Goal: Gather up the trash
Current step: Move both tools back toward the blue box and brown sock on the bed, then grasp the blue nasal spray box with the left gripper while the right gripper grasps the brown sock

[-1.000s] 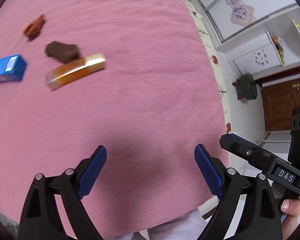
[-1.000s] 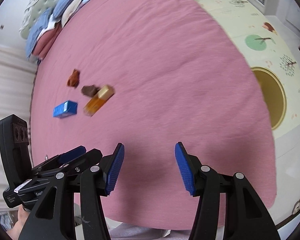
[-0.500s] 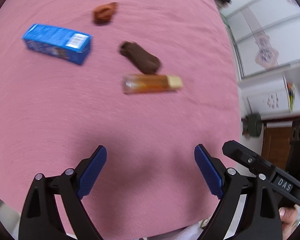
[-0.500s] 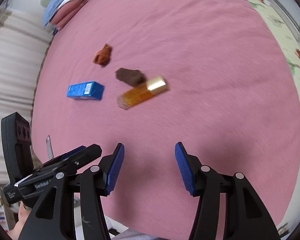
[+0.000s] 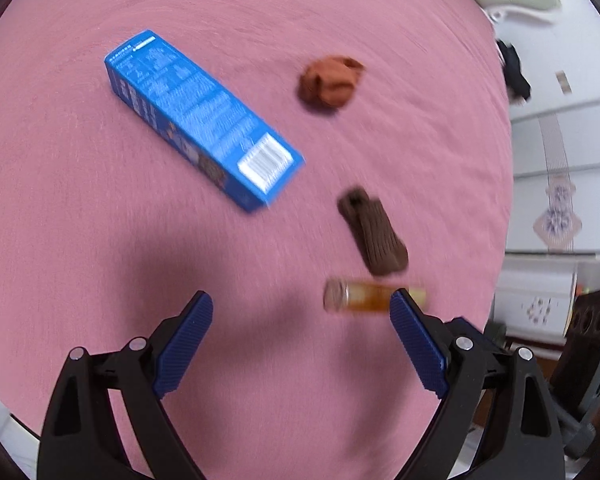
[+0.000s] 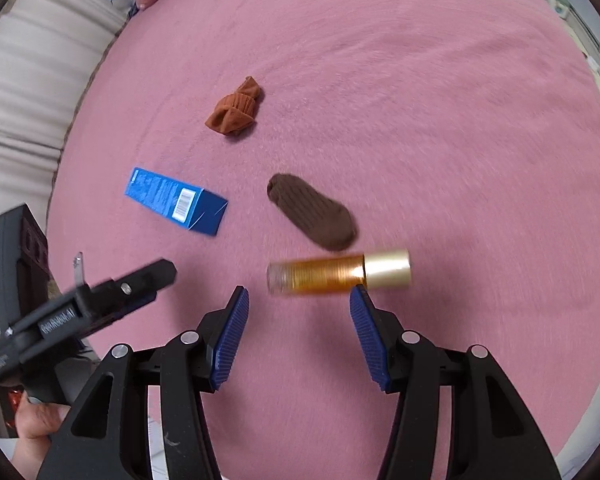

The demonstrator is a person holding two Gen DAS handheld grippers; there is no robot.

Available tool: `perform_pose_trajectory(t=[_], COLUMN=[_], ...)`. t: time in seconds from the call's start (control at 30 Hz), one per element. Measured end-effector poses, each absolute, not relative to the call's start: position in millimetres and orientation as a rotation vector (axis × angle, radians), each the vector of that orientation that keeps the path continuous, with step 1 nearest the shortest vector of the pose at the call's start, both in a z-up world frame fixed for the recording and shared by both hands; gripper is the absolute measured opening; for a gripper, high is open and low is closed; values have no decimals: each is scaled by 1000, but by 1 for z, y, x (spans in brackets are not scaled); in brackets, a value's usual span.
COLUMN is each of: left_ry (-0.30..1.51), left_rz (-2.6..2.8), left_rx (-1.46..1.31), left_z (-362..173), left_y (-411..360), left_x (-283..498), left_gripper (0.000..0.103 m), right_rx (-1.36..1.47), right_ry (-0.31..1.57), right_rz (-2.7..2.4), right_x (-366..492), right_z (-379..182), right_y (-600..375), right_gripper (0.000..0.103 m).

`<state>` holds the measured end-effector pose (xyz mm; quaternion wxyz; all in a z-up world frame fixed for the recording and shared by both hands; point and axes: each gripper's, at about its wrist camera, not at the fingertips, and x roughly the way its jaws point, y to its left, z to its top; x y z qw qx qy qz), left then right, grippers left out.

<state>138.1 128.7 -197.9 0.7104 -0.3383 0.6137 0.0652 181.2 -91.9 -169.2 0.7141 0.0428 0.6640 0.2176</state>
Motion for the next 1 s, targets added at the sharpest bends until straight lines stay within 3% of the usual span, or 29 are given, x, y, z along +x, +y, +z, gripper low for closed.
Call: perform_pose_trajectory(t=[0.47, 0.73, 0.87, 0.93, 1.0], left_ry=[1348, 1371, 1390, 1406, 1418], left_rz=[355, 427, 441, 452, 463], left_rx=[-894, -924, -891, -860, -829], left_z=[-244, -269, -276, -279, -280], left_y=[190, 202, 201, 200, 199], left_x=[193, 212, 220, 224, 227], left_gripper=[92, 92, 90, 85, 74], right_rx=[-114, -269, -309, -295, -263], right_ry=[1492, 1487, 1483, 1479, 1478], right_rz=[526, 503, 492, 492, 491], right_x=[233, 231, 229, 230, 234], right_z=[-220, -250, -258, -258, -256], right_y=[-41, -25, -22, -24, -29], right_gripper=[60, 59, 50, 40, 32])
